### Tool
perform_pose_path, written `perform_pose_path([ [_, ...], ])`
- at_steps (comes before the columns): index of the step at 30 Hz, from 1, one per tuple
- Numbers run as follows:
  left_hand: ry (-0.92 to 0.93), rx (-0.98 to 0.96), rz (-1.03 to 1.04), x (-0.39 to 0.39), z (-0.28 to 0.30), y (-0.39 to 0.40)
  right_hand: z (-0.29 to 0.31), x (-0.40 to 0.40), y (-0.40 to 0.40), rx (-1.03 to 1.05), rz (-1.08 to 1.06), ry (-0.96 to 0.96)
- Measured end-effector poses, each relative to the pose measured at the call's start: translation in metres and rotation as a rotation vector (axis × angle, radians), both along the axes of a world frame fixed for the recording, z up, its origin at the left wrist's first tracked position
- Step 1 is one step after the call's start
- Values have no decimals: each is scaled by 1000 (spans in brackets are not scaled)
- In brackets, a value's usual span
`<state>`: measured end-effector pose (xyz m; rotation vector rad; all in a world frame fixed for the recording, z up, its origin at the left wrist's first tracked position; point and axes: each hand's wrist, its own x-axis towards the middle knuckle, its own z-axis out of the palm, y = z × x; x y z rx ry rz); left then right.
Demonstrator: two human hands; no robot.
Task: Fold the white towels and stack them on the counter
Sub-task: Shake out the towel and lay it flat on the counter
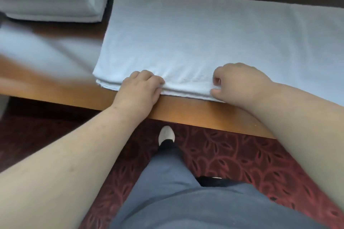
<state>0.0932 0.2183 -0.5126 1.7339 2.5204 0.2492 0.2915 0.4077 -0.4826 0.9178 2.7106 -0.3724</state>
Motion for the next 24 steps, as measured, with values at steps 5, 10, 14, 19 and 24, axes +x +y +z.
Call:
perform_pose_path([
  [5,55,-66,189,-67,5,-39,5,-68,-53,-102,186,201],
  [10,91,-72,192,-96,1,-46,-14,-111,-68,-32,246,158],
  [14,124,-53,234,-118,-4,-58,-19,-114,-67,-25,179,269],
  [19,211,-47,180,-112,-8,-57,-20,-113,-78,8,315,208],
  [24,225,-258,189,-115,2,-50,-16,-112,-73,-135,271,161],
])
